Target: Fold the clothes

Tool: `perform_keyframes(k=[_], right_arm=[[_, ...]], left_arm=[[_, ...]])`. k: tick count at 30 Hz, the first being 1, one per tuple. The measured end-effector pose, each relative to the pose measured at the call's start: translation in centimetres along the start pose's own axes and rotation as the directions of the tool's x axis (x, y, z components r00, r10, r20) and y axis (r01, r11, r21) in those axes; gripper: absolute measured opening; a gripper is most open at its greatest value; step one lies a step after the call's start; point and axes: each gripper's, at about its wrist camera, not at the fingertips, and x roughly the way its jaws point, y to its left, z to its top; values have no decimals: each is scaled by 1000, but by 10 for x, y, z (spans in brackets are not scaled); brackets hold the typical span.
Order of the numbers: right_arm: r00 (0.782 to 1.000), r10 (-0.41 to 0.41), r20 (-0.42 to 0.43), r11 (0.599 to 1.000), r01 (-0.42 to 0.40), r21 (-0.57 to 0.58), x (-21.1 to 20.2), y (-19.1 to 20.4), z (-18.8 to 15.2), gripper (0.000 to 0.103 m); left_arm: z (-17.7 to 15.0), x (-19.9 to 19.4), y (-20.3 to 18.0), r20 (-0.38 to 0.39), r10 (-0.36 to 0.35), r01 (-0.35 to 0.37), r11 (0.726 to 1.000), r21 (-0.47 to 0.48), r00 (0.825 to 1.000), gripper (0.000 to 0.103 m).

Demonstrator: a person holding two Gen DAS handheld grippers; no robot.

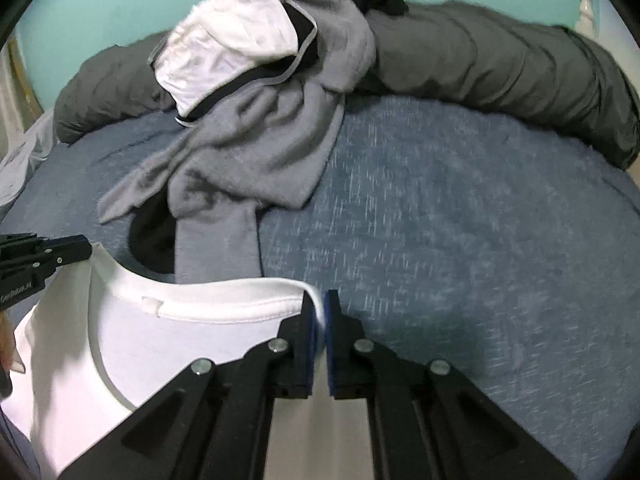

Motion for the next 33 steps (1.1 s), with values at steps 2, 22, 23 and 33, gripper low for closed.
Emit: perform_keyframes(k=[2,22,23,33], right_arm=[[1000,0,-18,1000,0,-6,13,2,-6,3],[977,189,98,961,-204,188,-34,-45,-1,58],[976,188,114,960,-207,186,-43,-47,-2,58],[968,235,92,929,-252,271,-146,-105,-103,58]], left_arm=[[-8,13,3,-13,3,-3,1000,-9,1000,4],[-31,-46,61,117,-125,154,945,-287,985,54],[-35,-55,64,128,-143,175,939,-297,981,54],[-149,-145,55,142,-172,205,941,-268,975,54]])
